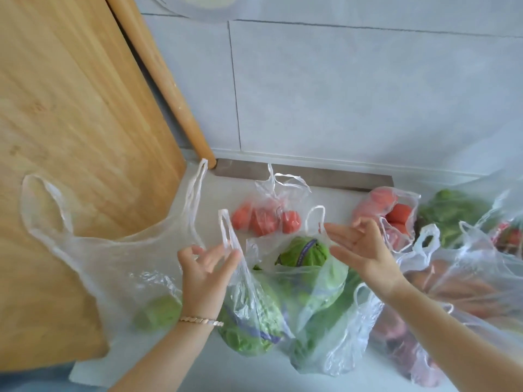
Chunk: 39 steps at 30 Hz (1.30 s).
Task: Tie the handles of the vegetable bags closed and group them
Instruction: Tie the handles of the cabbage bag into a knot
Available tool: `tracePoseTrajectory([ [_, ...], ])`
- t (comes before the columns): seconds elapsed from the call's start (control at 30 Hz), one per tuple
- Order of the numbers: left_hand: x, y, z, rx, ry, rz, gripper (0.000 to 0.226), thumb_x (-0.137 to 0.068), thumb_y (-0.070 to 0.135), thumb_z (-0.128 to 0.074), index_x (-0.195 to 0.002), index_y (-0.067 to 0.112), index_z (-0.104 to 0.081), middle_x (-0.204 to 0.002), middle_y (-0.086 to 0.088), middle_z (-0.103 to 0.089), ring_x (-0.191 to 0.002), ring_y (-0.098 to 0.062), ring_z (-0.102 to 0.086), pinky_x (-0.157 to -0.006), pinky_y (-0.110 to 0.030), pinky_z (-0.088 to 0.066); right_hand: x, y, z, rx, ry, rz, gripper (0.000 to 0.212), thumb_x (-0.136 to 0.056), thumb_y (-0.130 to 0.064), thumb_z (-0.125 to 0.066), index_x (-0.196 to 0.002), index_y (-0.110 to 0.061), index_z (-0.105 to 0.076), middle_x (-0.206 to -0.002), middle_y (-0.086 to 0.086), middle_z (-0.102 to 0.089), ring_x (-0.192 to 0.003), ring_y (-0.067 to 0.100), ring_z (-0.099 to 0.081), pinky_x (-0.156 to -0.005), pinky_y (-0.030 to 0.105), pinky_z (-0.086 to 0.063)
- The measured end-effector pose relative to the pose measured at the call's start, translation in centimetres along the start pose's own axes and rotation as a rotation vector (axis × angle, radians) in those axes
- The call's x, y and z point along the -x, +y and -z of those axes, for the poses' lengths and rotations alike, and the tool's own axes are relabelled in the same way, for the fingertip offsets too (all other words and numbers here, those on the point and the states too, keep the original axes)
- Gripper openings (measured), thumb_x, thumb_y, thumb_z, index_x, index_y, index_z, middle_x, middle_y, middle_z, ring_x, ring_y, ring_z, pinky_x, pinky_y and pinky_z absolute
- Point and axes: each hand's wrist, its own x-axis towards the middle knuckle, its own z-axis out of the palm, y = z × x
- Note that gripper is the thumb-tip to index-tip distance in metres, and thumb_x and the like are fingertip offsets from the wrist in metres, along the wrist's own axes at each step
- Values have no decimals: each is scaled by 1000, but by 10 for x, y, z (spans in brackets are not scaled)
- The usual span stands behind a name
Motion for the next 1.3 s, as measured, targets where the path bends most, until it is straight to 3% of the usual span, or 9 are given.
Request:
tracePoseTrajectory([
  [0.2, 15, -36, -11, -534, -350, -71, 89, -60, 48, -76, -134, 28, -30, -129, 23, -34, -117, 7, -36, -100, -17, -27, -41, 26, 13, 758, -293, 17, 115, -56, -40, -84, -144, -30, -11, -143, -16, -21, -132, 2, -19, -112, 28, -18],
  [0.37, 12, -34, -33, -280, -243, -68, 34, -92, 38, -43, -112, 17, -60, -95, 12, -54, -71, 14, -55, -73, -9, -43, -72, 35, -9, 847, -444, 270, 21, -83, -32, -63, -102, -41, -60, -138, -31, -19, -134, -3, -19, -112, 22, -22],
  [0.53, -1, -38, -43, 121, -151, 154, 48, -96, 38, -26, -87, 18, -68, -103, 0, -71, -111, -4, -57, -111, -31, -23, -79, 40, -36, 291, -292, -8, 30, -97, -29, -38, -92, -22, -67, -89, -1, -67, -95, 15, -61, -84, 12, -41],
  [0.7, -18, -39, -47, 310, 34, 296, 25, -98, 18, -35, -79, 11, -50, -74, -5, -56, -54, 0, -56, -91, -46, -47, -86, 41, -34, 330, -268, 42, 43, -99, -23, -31, -63, -5, -44, -35, -9, -33, -32, 6, -36, -53, 24, -42],
  [0.87, -24, -36, -57, 35, -117, 335, 37, -98, 32, -30, -65, 15, -35, -38, 10, -28, -32, -4, -21, -32, -15, -23, -80, 42, -41, 658, -413, 2, 37, -99, -31, -30, -65, -19, -37, -49, -10, -32, -37, -2, -26, -41, 11, -22],
  [0.97, -19, -35, -62, -97, -275, 303, 55, -92, 51, -15, -68, 16, -49, -35, 11, -28, -29, -1, -20, -29, -14, -19, -77, 38, -56, 718, -407, -61, 36, -97, -48, -15, -96, -32, -48, -44, -14, -35, -44, -6, -28, -51, 15, -22],
  [1.03, -20, -35, -64, -111, -313, 306, 63, -88, 56, -15, -66, 13, -56, -35, 12, -28, -28, -1, -20, -29, -14, -19, -76, 40, -60, 722, -302, -111, 41, -98, -44, -14, -76, -30, -46, -33, -11, -41, -45, 1, -35, -53, 20, -32],
  [1.17, -18, -28, -64, -152, -212, 262, 31, -94, 30, -43, -72, 14, -57, -48, 7, -40, -27, -1, -34, -30, -13, -26, -69, 37, -66, 1023, -254, -233, 30, -97, -5, -28, -120, -9, -46, -113, 13, -57, -100, 22, -54, -87, 28, -40],
  [1.3, -14, -24, -71, -159, -220, 255, 25, -91, 22, -51, -110, 7, -46, -60, 1, -47, -29, 0, -42, -53, -43, -45, -56, 45, -71, 1007, -272, -232, 25, -95, -2, -31, -89, -9, -54, -89, 9, -57, -59, 14, -37, -50, 18, -28],
])
